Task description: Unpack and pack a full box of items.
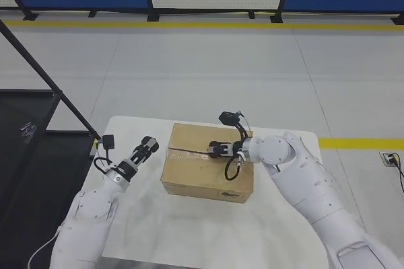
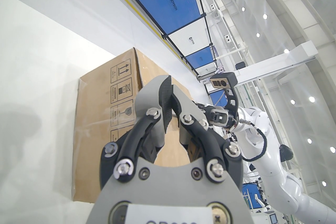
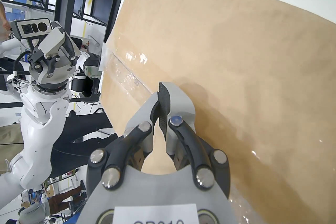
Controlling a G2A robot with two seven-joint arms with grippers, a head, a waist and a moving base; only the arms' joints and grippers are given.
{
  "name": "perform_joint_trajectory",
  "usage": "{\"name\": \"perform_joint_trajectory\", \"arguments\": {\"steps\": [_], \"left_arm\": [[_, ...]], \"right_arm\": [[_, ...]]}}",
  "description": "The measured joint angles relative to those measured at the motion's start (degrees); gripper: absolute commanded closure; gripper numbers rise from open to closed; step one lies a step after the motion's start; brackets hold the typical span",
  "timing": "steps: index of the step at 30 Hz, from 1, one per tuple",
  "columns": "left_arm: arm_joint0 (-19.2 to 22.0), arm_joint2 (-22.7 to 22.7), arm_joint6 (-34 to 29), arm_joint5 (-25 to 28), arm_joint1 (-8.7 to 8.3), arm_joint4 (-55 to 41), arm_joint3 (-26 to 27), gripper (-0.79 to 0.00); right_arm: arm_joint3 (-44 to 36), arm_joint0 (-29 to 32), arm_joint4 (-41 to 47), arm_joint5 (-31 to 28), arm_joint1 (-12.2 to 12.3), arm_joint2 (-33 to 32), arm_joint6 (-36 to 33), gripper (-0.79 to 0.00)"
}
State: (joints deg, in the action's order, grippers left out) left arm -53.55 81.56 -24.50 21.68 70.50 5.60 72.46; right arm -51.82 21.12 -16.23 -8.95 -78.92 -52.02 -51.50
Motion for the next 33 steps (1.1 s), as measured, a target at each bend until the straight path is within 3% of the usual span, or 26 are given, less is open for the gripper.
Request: {"name": "perform_joint_trajectory", "arguments": {"steps": [17,33], "left_arm": [[1.7,-1.1,-0.6,0.1,-0.10,-0.3,-0.8,0.000],[3.1,-1.9,-0.7,0.3,-0.21,-0.2,-1.8,0.000]], "right_arm": [[-15.8,13.4,-5.3,5.4,6.8,-15.8,-3.7,0.000],[-25.8,24.4,-4.1,5.8,10.3,-26.9,-4.4,0.000]]}}
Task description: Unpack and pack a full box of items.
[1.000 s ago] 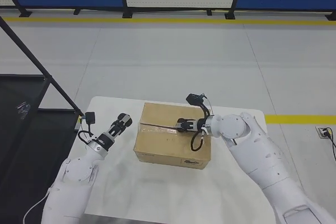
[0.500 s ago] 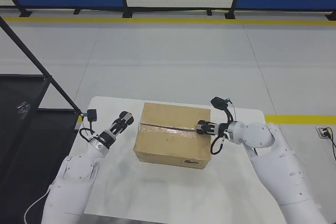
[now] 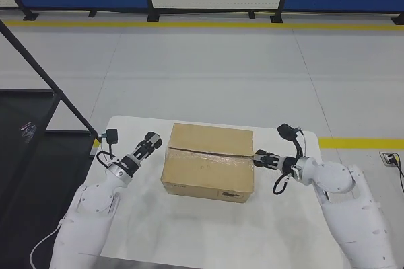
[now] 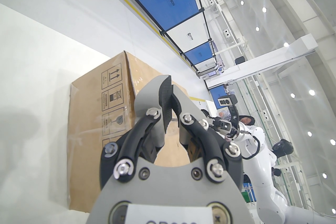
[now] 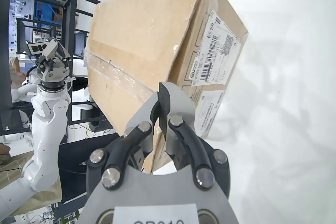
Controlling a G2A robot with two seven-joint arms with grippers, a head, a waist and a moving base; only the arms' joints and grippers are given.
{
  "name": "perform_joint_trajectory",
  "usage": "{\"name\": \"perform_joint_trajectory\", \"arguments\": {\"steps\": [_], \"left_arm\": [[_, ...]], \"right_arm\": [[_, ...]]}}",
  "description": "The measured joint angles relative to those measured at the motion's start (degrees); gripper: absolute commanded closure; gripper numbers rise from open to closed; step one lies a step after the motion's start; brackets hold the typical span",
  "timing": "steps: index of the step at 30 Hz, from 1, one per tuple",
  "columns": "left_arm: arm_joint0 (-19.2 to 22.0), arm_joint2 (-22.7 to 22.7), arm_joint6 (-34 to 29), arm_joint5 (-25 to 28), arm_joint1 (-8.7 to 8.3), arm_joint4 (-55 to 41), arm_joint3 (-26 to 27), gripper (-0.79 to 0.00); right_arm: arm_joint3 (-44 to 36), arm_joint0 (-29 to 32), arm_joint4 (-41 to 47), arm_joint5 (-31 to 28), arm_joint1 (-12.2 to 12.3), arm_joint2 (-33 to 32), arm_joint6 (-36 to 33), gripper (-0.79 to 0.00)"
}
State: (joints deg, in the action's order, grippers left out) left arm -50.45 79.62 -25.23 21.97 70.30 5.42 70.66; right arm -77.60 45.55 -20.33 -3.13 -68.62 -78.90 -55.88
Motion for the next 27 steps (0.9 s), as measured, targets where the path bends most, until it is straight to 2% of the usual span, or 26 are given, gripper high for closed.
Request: {"name": "perform_joint_trajectory", "arguments": {"steps": [1,2,3,4,5,6,7,9,17,18,19,20,21,27], "left_arm": [[0.1,0.0,0.1,0.1,-0.01,-0.1,-0.1,0.000],[0.1,0.2,0.2,0.3,-0.04,-0.1,-0.1,-0.046],[0.1,0.3,0.3,0.6,-0.07,-0.2,-0.2,-0.314],[0.1,0.4,0.4,0.9,-0.11,-0.3,-0.2,-0.763],[0.0,0.6,0.5,1.3,-0.16,-0.4,-0.2,-0.785],[-0.1,0.8,0.7,1.7,-0.19,-0.6,-0.2,-0.785],[-0.1,1.0,0.9,2.1,-0.21,-0.9,-0.2,-0.785],[-0.3,1.4,1.2,3.0,-0.26,-2.0,-0.2,-0.785],[-0.4,1.9,1.2,3.6,-0.33,-3.2,-0.2,-0.785],[-0.4,1.9,1.2,3.6,-0.33,-3.2,-0.2,-0.785],[-0.4,1.9,1.2,3.6,-0.33,-3.2,-0.2,-0.785],[-0.4,1.9,1.2,3.6,-0.33,-3.2,-0.2,-0.785],[-0.4,1.9,1.2,3.6,-0.33,-3.2,-0.2,-0.785],[-0.4,1.9,1.2,3.6,-0.33,-3.2,-0.2,-0.785]], "right_arm": [[-0.5,0.7,0.3,-0.2,0.2,-0.8,0.3,0.000],[-1.2,1.8,0.8,-0.7,0.4,-2.0,1.0,0.000],[-1.9,2.8,1.3,-1.1,0.7,-3.1,1.5,0.000],[-2.7,3.9,1.8,-1.7,0.9,-4.2,2.1,0.000],[-3.8,5.4,2.5,-2.7,1.1,-5.6,3.0,-0.274],[-4.7,6.6,3.1,-3.6,1.3,-6.8,3.7,-0.616],[-5.4,7.7,3.9,-4.8,1.5,-7.8,4.4,-0.785],[-6.3,9.4,5.0,-6.7,1.7,-9.1,5.0,-0.785],[-6.2,9.1,4.9,-6.5,1.7,-9.0,4.9,-0.785],[-6.2,9.1,4.9,-6.5,1.7,-9.0,4.9,-0.754],[-6.2,9.1,4.9,-6.5,1.7,-9.0,4.9,-0.323],[-6.7,9.3,4.8,-6.8,1.7,-8.7,5.2,-0.074],[-7.5,9.4,4.5,-7.1,1.6,-8.3,5.6,0.000],[-11.8,5.8,3.8,-7.5,1.1,-2.1,5.3,0.000]]}}
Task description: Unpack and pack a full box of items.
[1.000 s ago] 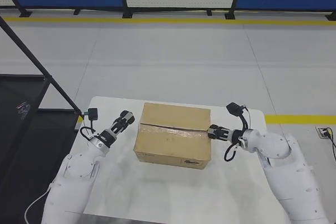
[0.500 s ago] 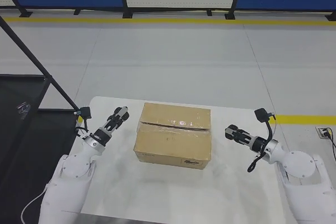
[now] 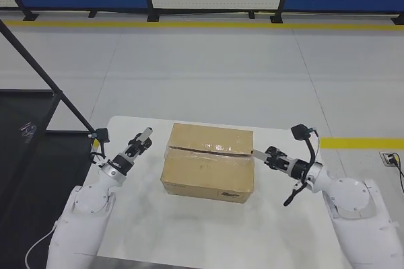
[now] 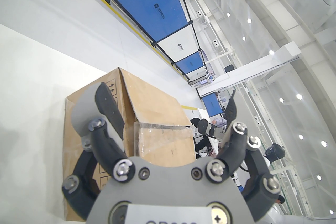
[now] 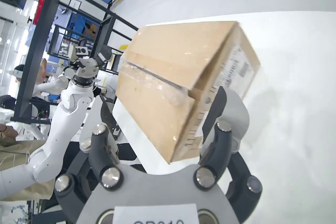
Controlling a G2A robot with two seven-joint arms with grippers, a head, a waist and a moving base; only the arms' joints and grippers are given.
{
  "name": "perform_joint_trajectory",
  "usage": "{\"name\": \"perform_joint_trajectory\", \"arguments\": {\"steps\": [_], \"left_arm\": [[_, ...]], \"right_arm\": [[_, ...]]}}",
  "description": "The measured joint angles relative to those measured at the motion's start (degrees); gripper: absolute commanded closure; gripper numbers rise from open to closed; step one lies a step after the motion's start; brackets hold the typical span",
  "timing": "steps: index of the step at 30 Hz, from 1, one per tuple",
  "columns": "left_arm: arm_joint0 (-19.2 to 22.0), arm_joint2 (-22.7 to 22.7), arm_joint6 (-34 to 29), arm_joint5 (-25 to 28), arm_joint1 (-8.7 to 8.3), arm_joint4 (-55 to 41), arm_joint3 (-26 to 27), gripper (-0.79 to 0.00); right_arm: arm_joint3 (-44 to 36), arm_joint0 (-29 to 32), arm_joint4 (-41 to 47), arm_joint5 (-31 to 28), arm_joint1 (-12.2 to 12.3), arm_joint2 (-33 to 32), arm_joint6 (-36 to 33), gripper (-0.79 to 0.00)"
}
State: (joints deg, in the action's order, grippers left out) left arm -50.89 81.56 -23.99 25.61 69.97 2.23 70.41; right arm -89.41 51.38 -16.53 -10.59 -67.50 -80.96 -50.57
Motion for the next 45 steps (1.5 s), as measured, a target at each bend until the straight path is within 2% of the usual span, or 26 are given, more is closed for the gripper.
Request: {"name": "perform_joint_trajectory", "arguments": {"steps": [3,6,11,17,31,45], "left_arm": [[0.0,0.0,0.0,0.0,0.00,0.0,0.0,-0.785],[0.0,0.0,0.0,0.0,0.00,0.0,0.0,-0.785],[-0.1,0.0,0.1,0.0,0.00,0.0,0.1,-0.785],[-2.7,1.0,1.4,-1.0,-0.27,0.5,2.9,-0.785],[-4.5,1.3,2.4,-1.7,-0.51,0.8,4.8,-0.785],[-6.0,2.9,2.6,-1.0,-0.98,0.3,5.6,-0.785]], "right_arm": [[0.8,-4.4,-0.3,0.8,-0.7,5.3,-1.9,0.000],[4.9,-10.7,-1.7,3.6,-2.0,12.6,-4.1,0.000],[17.0,-21.3,-0.8,6.8,-5.2,24.4,-4.5,0.000],[28.1,-28.3,1.3,6.2,-8.3,31.5,-3.0,0.000],[36.8,-32.8,3.7,4.5,-12.5,37.9,-0.5,0.000],[42.1,-36.9,4.6,6.5,-18.4,44.5,5.1,0.000]]}}
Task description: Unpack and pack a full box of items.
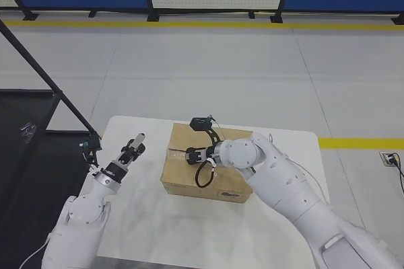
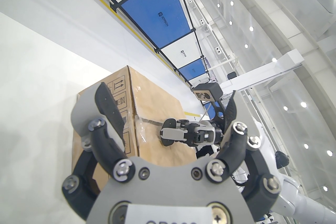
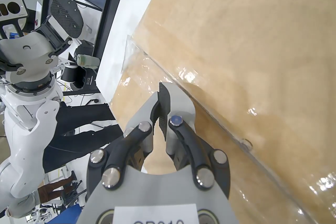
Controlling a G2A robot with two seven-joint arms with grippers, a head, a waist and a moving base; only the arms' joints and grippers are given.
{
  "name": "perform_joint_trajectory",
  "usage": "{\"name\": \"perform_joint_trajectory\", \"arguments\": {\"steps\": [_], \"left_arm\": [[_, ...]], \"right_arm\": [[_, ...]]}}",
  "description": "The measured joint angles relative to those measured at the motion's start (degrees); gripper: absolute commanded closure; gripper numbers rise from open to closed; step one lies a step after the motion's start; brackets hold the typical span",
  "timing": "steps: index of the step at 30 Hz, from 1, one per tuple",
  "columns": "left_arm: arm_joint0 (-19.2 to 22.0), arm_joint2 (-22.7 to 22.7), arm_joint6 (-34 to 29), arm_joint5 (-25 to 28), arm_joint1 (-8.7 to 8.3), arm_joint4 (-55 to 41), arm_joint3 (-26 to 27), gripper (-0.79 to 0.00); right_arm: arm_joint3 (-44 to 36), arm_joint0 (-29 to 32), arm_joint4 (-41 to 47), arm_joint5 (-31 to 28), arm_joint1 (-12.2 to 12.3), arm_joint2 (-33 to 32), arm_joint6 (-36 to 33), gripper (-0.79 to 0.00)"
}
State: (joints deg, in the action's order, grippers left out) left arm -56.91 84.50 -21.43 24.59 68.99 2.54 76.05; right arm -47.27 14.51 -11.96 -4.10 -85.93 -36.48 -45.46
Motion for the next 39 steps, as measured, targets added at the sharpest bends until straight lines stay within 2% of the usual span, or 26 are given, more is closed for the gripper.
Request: {"name": "perform_joint_trajectory", "arguments": {"steps": [8,15,19,24,28,31,35,39], "left_arm": [[-0.6,0.5,-0.6,0.9,-0.14,-2.1,0.0,-0.785],[0.1,-0.6,-2.2,1.9,-0.03,-4.1,-0.7,-0.785],[0.7,-1.2,-2.3,2.1,0.02,-4.1,-1.2,-0.785],[1.2,-0.8,-1.9,2.3,-0.06,-4.2,-1.7,-0.785],[1.7,-0.7,-1.8,2.3,-0.12,-4.4,-2.1,-0.785],[2.4,-0.7,-1.9,2.2,-0.14,-4.6,-2.4,-0.785],[3.5,-1.0,-2.0,2.4,-0.12,-4.9,-3.1,-0.785],[4.6,-1.3,-2.3,2.7,-0.10,-5.1,-4.0,-0.785]], "right_arm": [[4.3,-1.9,1.5,-1.9,-3.1,1.9,1.0,0.000],[7.4,-2.4,2.9,-5.4,-4.2,1.4,0.6,0.000],[7.8,-2.2,3.5,-7.8,-4.2,0.3,0.6,0.000],[5.1,-0.7,4.1,-14.9,-2.0,-4.3,1.8,0.000],[-2.5,3.7,1.8,-18.1,1.5,-10.5,4.8,0.000],[-12.8,10.2,-2.0,-17.0,4.8,-17.2,6.7,0.000],[-30.8,23.0,-7.4,-12.6,8.9,-28.1,7.7,0.000],[-44.0,34.0,-10.0,-10.3,11.0,-36.7,9.3,0.000]]}}
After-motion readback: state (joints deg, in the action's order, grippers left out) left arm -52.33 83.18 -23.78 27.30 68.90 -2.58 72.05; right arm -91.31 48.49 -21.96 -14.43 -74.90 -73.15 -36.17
